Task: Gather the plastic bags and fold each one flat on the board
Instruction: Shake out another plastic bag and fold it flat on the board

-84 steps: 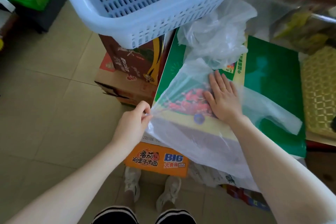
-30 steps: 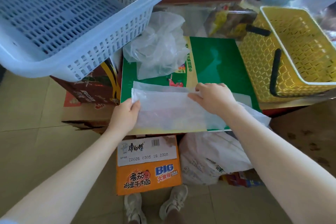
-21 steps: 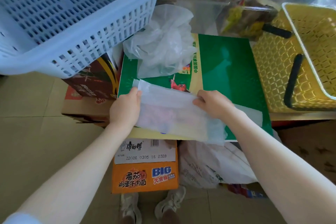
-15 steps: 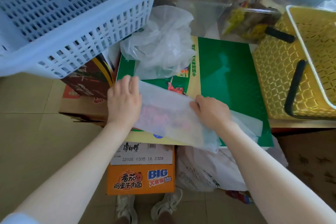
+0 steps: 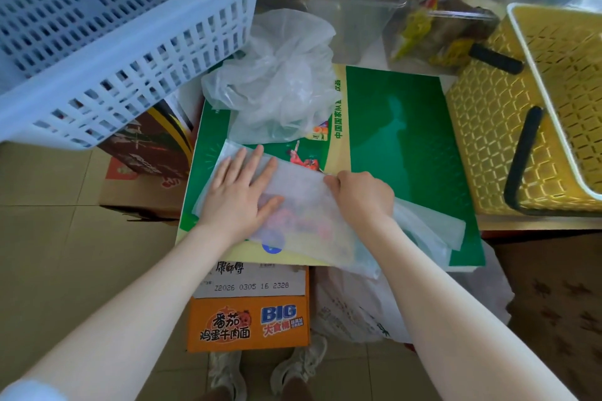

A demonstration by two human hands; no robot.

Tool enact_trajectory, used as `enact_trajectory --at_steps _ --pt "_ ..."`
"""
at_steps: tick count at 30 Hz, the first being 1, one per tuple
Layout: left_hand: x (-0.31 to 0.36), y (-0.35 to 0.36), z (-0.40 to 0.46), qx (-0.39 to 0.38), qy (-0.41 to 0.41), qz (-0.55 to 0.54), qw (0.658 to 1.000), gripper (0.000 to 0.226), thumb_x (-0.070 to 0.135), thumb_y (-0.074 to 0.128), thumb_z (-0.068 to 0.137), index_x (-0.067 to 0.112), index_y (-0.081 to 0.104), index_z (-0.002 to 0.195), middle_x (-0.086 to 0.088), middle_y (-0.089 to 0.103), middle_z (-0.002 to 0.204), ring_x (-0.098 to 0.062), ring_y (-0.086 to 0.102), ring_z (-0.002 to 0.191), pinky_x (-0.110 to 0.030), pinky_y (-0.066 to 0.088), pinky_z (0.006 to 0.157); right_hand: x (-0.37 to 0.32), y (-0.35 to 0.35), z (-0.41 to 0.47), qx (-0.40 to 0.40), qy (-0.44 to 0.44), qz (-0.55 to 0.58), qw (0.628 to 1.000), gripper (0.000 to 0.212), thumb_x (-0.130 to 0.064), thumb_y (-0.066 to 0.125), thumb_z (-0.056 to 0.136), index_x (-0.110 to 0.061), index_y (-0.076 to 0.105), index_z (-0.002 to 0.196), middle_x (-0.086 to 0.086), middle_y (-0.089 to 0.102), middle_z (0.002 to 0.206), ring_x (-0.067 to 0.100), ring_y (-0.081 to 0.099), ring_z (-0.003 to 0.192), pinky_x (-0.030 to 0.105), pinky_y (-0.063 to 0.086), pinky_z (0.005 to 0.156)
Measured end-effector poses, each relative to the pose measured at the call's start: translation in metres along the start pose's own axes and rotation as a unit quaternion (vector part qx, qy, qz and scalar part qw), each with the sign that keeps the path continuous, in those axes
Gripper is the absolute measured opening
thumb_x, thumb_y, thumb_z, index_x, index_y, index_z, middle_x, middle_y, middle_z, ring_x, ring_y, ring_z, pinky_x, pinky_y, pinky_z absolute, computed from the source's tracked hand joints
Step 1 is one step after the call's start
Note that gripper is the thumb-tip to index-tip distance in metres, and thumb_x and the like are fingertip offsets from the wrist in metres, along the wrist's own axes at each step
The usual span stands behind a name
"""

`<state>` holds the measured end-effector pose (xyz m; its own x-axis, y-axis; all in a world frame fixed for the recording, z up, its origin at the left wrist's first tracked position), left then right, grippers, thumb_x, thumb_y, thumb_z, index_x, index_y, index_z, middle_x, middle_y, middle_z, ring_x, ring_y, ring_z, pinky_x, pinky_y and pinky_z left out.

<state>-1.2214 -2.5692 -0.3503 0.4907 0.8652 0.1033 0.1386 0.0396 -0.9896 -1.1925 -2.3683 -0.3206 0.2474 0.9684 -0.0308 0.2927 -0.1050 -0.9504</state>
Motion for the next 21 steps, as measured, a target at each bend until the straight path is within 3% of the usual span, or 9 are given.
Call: enact_trajectory --at_steps 6,9,11,13,15,16,18,21 --pt "0.0 0.0 0.003 -0.007 -0.008 0.025 1.0 0.087 0.081 0.008 0.071 0.035 0.007 0.145 0.004 -0.006 0.153 -0.03 -0.003 0.142 -0.038 -0.015 0.109 0.026 0.008 -0.014 0.067 -0.016 0.005 0.998 0.032 -0.038 0.031 0.098 -0.011 0.045 0.089 0.01 0.063 0.087 0.032 0.06 0.079 0.033 0.027 0.059" --pt "0.001 -0.003 0.004 0.001 -0.015 0.028 0.999 0.086 0.075 0.014 0.076 0.026 0.016 0.146 -0.002 0.005 0.154 -0.029 0.005 0.142 -0.038 -0.015 0.109 0.059 0.005 -0.025 0.053 -0.002 0.016 0.998 0.031 -0.041 0.034 0.098 -0.013 0.037 0.083 0.007 0.059 0.083 0.032 0.058 0.078 0.032 0.027 0.058" --pt "0.016 -0.009 0.002 0.028 -0.01 0.03 0.999 0.071 0.054 0.025 0.084 0.011 0.037 0.139 -0.011 0.029 0.15 -0.034 0.025 0.138 -0.041 -0.005 0.112 0.069 0.004 -0.027 0.045 -0.003 0.013 0.999 0.031 -0.042 0.035 0.097 -0.014 0.039 0.084 0.008 0.062 0.086 0.031 0.057 0.079 0.033 0.026 0.06" --pt "0.05 -0.01 0.0 0.057 0.027 0.009 0.998 0.055 0.025 0.029 0.082 0.001 0.053 0.125 -0.018 0.048 0.136 -0.038 0.046 0.124 -0.046 0.02 0.11 0.069 0.004 -0.025 0.033 -0.001 0.008 0.999 0.032 -0.042 0.034 0.098 -0.013 0.043 0.087 0.007 0.061 0.087 0.03 0.055 0.077 0.033 0.026 0.061" --pt "0.093 -0.01 -0.002 0.045 0.077 -0.066 0.994 0.054 0.02 0.027 0.081 -0.001 0.057 0.12 -0.02 0.055 0.129 -0.037 0.053 0.116 -0.048 0.034 0.103 0.066 0.004 -0.022 0.028 0.005 0.004 1.0 0.035 -0.042 0.034 0.098 -0.01 0.047 0.092 0.005 0.057 0.082 0.028 0.049 0.07 0.032 0.028 0.06" --pt "0.111 -0.008 -0.003 0.021 0.083 -0.112 0.99 0.057 0.028 0.023 0.086 0.001 0.053 0.126 -0.018 0.049 0.135 -0.035 0.047 0.123 -0.046 0.028 0.106 0.064 0.003 -0.022 0.029 0.008 0.006 1.0 0.035 -0.042 0.034 0.098 -0.01 0.047 0.093 0.004 0.054 0.08 0.027 0.046 0.068 0.032 0.028 0.06" --pt "0.128 -0.002 -0.002 -0.033 0.058 -0.138 0.988 0.067 0.05 0.012 0.089 0.013 0.029 0.143 -0.01 0.02 0.153 -0.026 0.018 0.14 -0.038 0.005 0.114 0.065 0.003 -0.021 0.029 0.008 0.022 0.999 0.035 -0.042 0.036 0.097 -0.009 0.048 0.093 0.003 0.049 0.078 0.027 0.046 0.069 0.031 0.03 0.06" --pt "0.124 0.013 0.0 -0.045 0.052 -0.041 0.997 0.075 0.067 0.0 0.081 0.03 0.001 0.147 0.0 -0.012 0.155 -0.024 -0.01 0.142 -0.043 -0.01 0.111 0.079 -0.002 -0.021 -0.008 -0.004 0.106 0.994 0.032 -0.042 0.047 0.092 -0.012 0.051 0.086 0.003 0.051 0.075 0.028 0.052 0.072 0.031 0.034 0.057"
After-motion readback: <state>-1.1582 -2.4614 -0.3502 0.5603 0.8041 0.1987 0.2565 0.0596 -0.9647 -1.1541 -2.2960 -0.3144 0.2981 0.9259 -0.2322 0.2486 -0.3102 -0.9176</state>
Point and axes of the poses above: each hand's wrist, its own z-axis towards the middle knuckle, its own y-axis out of the palm, x = y × z, the point moved 1 cm from there along z, towards the middle knuckle
